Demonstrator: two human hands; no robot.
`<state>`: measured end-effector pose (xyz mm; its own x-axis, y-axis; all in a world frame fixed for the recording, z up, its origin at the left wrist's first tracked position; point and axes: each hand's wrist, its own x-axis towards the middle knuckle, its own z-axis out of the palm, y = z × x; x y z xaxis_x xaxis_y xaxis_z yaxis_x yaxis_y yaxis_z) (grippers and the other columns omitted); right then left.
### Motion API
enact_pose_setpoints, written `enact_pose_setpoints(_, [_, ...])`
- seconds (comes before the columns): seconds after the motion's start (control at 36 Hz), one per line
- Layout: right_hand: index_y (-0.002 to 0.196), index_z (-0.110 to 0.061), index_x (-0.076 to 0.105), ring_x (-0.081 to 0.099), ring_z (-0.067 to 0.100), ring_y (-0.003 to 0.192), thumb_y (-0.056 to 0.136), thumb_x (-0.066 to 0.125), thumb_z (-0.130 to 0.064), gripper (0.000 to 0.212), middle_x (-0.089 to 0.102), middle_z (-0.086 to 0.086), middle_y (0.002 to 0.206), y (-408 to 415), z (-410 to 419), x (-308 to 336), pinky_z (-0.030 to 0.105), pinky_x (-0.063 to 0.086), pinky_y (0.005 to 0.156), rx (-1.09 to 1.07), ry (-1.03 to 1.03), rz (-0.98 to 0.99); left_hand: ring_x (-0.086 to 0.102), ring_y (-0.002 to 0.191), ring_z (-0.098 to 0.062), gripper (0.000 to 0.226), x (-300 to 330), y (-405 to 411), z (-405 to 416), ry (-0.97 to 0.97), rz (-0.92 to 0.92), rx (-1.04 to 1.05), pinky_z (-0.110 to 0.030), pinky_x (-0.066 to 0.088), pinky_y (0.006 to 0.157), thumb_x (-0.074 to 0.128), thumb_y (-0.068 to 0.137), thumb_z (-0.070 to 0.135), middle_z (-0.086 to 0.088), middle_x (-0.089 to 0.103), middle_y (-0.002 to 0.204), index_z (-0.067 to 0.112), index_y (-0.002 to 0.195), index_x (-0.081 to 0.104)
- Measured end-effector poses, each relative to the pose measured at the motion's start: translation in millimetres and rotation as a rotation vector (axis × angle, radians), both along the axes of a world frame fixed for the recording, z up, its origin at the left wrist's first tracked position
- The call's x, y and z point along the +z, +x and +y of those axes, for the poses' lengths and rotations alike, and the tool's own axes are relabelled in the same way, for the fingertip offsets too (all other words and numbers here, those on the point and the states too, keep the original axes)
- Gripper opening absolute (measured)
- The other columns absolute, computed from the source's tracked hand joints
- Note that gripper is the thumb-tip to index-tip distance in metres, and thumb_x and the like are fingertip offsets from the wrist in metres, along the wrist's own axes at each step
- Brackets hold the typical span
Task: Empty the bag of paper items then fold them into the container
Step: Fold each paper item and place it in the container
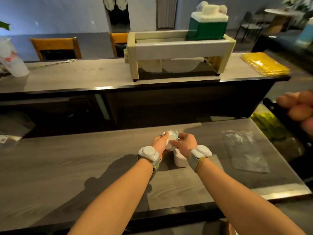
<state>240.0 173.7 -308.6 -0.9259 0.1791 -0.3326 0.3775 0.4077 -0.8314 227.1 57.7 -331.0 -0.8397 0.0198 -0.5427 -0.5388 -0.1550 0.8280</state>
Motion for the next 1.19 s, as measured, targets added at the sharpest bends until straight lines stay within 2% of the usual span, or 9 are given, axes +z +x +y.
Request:
enact_pose_setpoints(0.19, [0.107, -0.007, 0.070, 0.067, 0.026, 0.086, 0.077, 0.076, -0.018, 0.032, 0.070, 0.007, 0.089, 1, 47, -3, 0.039, 0.055, 0.085, -0.128, 0.008, -0.131, 0.066, 0.102, -0.033, 0.012, -26, -10, 21, -0.337, 0.127, -0.173, -0.047, 0.055, 0.091, 0.056, 0.088, 0.026, -0.007, 0.070, 0.104, 0.025, 0.080, 0.065])
enact_pose_setpoints(0.31, [0.101, -0.002, 0.068, 0.069, 0.029, 0.083, 0.071, 0.080, -0.023, 0.038, 0.071, 0.011, 0.086, -5, 52, -24, 0.042, 0.058, 0.082, -0.099, 0.079, -0.250, 0.065, 0.104, -0.029, 0.017, -32, -6, 21, -0.445, 0.167, -0.228, -0.039, 0.055, 0.092, 0.058, 0.088, 0.017, -0.009, 0.070, 0.108, 0.020, 0.099, 0.070])
enact_pose_setpoints(0.44, [0.076, -0.009, 0.071, 0.064, 0.025, 0.059, 0.062, 0.076, -0.034, 0.030, 0.070, 0.008, 0.062, -16, 51, -43, 0.046, 0.061, 0.076, -0.002, 0.217, -0.291, 0.065, 0.101, -0.023, 0.019, -36, -5, 19, -0.496, 0.238, -0.249, -0.034, 0.052, 0.095, 0.062, 0.086, 0.008, -0.009, 0.072, 0.107, 0.011, 0.100, 0.074])
enact_pose_setpoints(0.61, [0.079, -0.010, 0.065, 0.062, 0.024, 0.072, 0.075, 0.071, -0.037, 0.028, 0.067, 0.007, 0.078, -9, 34, -8, 0.028, 0.049, 0.065, 0.087, 0.366, -0.307, 0.066, 0.099, -0.025, 0.017, -39, -7, 18, -0.527, 0.267, -0.272, -0.036, 0.054, 0.093, 0.064, 0.083, 0.006, -0.008, 0.072, 0.103, 0.013, 0.096, 0.074])
enact_pose_setpoints(0.81, [0.090, -0.005, 0.070, 0.066, 0.026, 0.072, 0.081, 0.067, -0.036, 0.032, 0.073, 0.012, 0.086, -11, 41, -6, 0.029, 0.054, 0.068, 0.092, 0.389, -0.293, 0.066, 0.095, -0.023, 0.016, -40, -9, 15, -0.493, 0.281, -0.262, -0.036, 0.055, 0.090, 0.064, 0.085, 0.010, -0.008, 0.070, 0.103, 0.015, 0.099, 0.071])
enact_pose_setpoints(0.92, [0.099, -0.007, 0.073, 0.070, 0.030, 0.084, 0.088, 0.062, -0.039, 0.035, 0.073, 0.013, 0.093, -9, 50, -7, 0.034, 0.057, 0.074, 0.019, 0.330, -0.195, 0.066, 0.089, -0.026, 0.018, -41, -10, 13, -0.500, 0.243, -0.227, -0.038, 0.058, 0.082, 0.053, 0.090, 0.017, -0.001, 0.067, 0.095, 0.031, 0.086, 0.065])
enact_pose_setpoints(1.03, [0.110, -0.012, 0.069, 0.065, 0.033, 0.100, 0.092, 0.055, -0.025, 0.026, 0.070, 0.014, 0.109, -5, 65, -8, 0.034, 0.053, 0.083, -0.109, 0.345, -0.068, 0.062, 0.076, -0.029, 0.027, -52, -14, 12, -0.497, 0.159, -0.173, -0.042, 0.057, 0.073, 0.046, 0.087, 0.007, -0.010, 0.068, 0.095, 0.027, 0.076, 0.061])
enact_pose_setpoints(1.11, [0.123, -0.014, 0.061, 0.061, 0.035, 0.109, 0.089, 0.053, -0.013, 0.035, 0.065, 0.014, 0.121, 3, 76, -13, 0.035, 0.051, 0.089, -0.039, 0.423, -0.160, 0.065, 0.097, -0.032, 0.034, -56, -13, 9, -0.535, 0.135, -0.256, -0.039, 0.056, 0.087, 0.048, 0.081, -0.005, -0.013, 0.068, 0.111, 0.020, 0.101, 0.062])
enact_pose_setpoints(1.19, [0.116, -0.015, 0.060, 0.062, 0.034, 0.109, 0.086, 0.051, -0.012, 0.031, 0.066, 0.009, 0.114, 13, 79, -20, 0.035, 0.051, 0.088, 0.191, 0.527, -0.249, 0.060, 0.112, -0.031, 0.063, -55, -11, 9, -0.552, 0.119, -0.459, -0.035, 0.053, 0.091, 0.061, 0.074, -0.012, -0.013, 0.061, 0.126, 0.010, 0.132, 0.049])
